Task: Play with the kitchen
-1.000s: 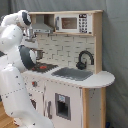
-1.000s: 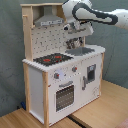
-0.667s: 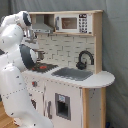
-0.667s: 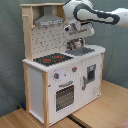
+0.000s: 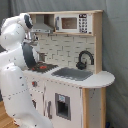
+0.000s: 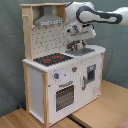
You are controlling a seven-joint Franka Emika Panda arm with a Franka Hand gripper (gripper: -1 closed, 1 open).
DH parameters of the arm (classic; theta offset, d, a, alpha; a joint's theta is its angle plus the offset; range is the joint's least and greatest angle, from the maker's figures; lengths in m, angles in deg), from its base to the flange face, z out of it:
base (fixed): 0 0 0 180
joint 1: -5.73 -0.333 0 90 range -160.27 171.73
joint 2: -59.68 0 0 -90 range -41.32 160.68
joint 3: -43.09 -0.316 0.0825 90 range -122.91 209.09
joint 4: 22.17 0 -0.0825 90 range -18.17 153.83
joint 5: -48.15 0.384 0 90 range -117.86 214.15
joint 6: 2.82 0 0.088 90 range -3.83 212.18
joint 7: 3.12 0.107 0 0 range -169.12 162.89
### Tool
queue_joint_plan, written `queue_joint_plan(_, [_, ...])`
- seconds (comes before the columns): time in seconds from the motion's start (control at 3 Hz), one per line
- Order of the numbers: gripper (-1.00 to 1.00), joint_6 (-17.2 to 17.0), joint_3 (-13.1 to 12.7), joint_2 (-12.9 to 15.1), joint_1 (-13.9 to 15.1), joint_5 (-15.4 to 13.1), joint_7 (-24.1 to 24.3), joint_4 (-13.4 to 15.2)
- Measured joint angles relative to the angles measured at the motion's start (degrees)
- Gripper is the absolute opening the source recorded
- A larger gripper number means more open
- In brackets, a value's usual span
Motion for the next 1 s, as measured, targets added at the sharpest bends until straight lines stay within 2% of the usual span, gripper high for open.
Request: queue_joint_plan(1.0, [-1.0, 8.06, -0.11, 9.44, -5.36, -6.07, 6.0, 13.24])
